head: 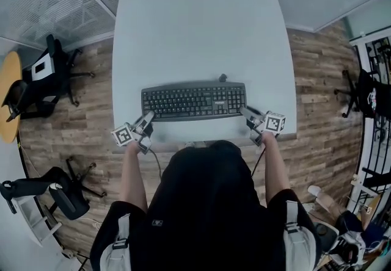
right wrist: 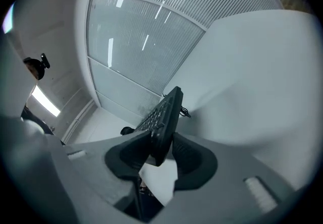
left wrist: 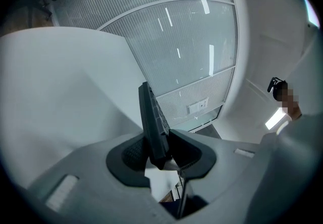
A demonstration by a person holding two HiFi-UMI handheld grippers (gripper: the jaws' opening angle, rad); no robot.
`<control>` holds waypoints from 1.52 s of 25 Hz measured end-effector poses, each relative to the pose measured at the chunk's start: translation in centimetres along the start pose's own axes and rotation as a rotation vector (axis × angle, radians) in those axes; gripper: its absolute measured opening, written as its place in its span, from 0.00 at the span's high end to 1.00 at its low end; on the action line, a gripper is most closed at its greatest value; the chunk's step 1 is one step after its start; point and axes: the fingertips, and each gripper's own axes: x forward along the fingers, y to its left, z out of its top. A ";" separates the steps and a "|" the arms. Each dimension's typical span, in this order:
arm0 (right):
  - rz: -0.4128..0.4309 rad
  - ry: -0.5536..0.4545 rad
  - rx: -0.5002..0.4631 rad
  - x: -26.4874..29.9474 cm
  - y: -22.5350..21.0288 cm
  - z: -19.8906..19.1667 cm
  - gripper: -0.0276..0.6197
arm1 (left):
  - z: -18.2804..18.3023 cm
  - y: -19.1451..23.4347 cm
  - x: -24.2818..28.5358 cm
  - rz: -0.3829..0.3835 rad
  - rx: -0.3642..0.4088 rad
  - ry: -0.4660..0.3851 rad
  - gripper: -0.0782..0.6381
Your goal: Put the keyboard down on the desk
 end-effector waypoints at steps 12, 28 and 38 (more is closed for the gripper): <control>-0.054 0.103 -0.015 -0.7 -0.4 -2.0 0.76 | -2.3 1.9 -1.9 0.136 -0.029 0.067 0.74; -0.087 0.139 0.030 0.6 -2.3 -4.4 0.77 | -4.0 5.6 -1.2 0.224 0.005 0.045 0.68; -0.108 0.172 0.054 1.1 -2.0 -5.0 0.76 | -3.4 6.4 -1.4 0.380 0.100 0.006 0.61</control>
